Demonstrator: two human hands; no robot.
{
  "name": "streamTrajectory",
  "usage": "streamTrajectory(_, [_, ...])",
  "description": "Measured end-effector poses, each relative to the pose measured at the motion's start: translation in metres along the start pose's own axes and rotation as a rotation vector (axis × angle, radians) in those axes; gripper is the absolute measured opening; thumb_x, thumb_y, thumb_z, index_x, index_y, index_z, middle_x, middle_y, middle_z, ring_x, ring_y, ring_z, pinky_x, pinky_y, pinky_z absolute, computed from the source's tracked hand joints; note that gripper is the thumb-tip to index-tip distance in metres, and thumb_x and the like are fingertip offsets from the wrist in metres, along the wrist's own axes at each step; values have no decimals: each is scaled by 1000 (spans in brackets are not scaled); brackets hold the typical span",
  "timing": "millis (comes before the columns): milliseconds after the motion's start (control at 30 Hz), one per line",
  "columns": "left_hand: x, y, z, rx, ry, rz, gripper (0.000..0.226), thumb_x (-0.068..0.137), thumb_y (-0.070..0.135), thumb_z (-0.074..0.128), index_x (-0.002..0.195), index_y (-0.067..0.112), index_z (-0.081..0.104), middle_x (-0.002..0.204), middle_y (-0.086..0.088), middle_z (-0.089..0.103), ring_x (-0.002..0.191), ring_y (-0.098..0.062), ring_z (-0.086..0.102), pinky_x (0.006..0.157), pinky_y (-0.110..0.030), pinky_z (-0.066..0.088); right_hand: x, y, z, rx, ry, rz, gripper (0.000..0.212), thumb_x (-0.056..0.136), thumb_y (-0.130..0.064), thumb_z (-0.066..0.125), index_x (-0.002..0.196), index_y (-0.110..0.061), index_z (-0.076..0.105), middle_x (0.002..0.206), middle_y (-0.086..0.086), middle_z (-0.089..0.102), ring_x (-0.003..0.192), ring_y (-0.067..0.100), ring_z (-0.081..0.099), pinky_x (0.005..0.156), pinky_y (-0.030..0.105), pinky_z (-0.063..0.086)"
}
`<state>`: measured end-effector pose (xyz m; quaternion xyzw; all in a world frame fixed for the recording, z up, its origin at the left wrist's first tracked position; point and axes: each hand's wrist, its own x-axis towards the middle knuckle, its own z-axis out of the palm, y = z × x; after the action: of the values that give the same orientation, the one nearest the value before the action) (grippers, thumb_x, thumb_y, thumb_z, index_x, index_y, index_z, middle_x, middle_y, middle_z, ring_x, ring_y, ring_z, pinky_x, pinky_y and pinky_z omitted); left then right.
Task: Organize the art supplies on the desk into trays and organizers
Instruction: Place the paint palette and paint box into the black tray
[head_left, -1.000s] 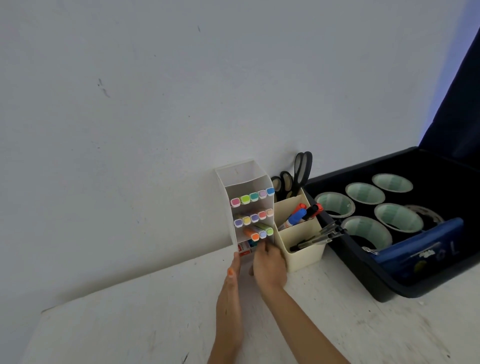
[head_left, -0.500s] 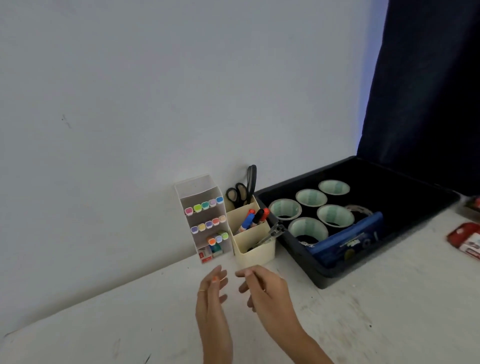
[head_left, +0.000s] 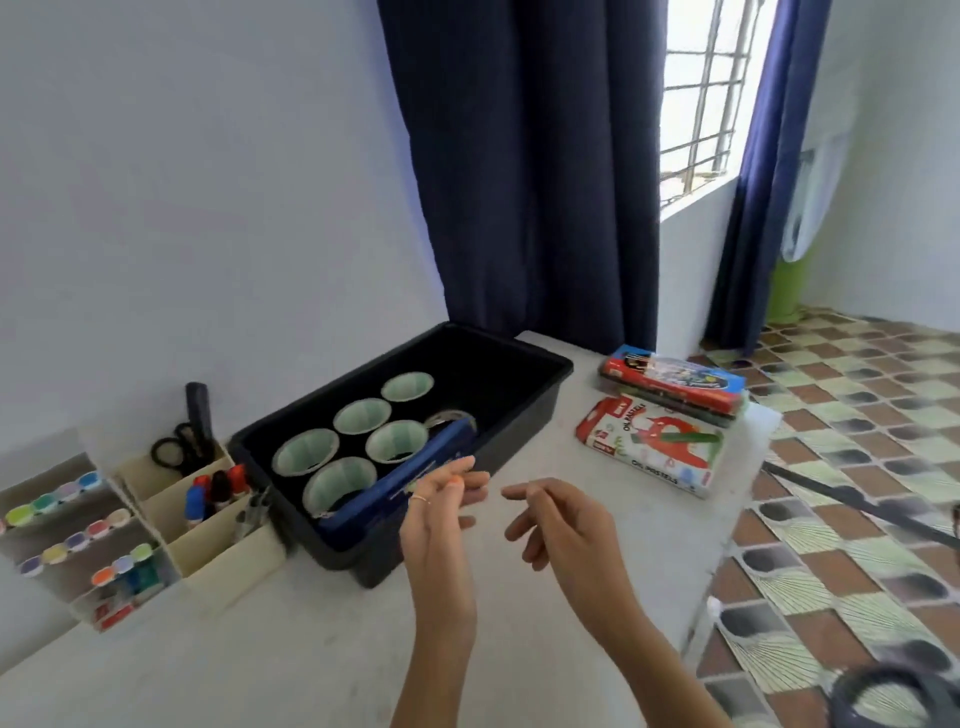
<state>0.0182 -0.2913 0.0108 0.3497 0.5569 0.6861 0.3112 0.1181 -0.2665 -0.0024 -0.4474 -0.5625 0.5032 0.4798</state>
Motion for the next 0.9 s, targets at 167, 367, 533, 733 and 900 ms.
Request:
streamTrajectory(167, [-17, -10, 99, 33, -84, -29, 24, 96, 12, 42, 100, 15, 66, 92, -2, 69, 89, -14, 64, 79, -27, 46, 23, 7, -98, -27, 117, 0, 25, 98, -16, 45, 89, -18, 69, 66, 7, 67, 52, 17, 57, 49, 24, 47])
streamTrajectory(367, [-29, -28, 185, 25, -84, -70, 23, 96, 13, 43, 99, 15, 66, 90, 1, 71, 88, -12, 65, 75, -21, 48, 51, 18, -187, -6, 119, 53, 26, 98, -16, 44, 92, -12, 69, 67, 11, 68, 52, 18, 56, 47, 23, 46])
streamTrajectory(533, [-23, -45, 231, -13, -64, -135, 20, 96, 11, 45, 101, 10, 65, 97, -7, 70, 91, -19, 67, 63, -9, 51, 82, 25, -233, -49, 114, 68, 28, 98, -14, 43, 88, -13, 69, 68, 12, 69, 52, 17, 57, 47, 23, 44])
streamTrajectory(733, [6, -65, 270, -23, -60, -280, 11, 94, 19, 52, 96, 24, 61, 99, -4, 68, 89, -21, 69, 74, -34, 58, 146, 29, -257, -210, 125, -3, 23, 96, -16, 47, 91, -12, 69, 79, 2, 69, 65, 4, 66, 54, 15, 49])
streamTrajectory(900, [47, -90, 305, 9, -59, -280, 21, 95, 19, 49, 113, 26, 57, 112, -3, 64, 99, -20, 65, 85, -40, 55, 220, 40, -266, -447, 80, -110, 18, 92, -17, 52, 100, -16, 69, 100, 4, 64, 91, 15, 61, 78, 32, 54])
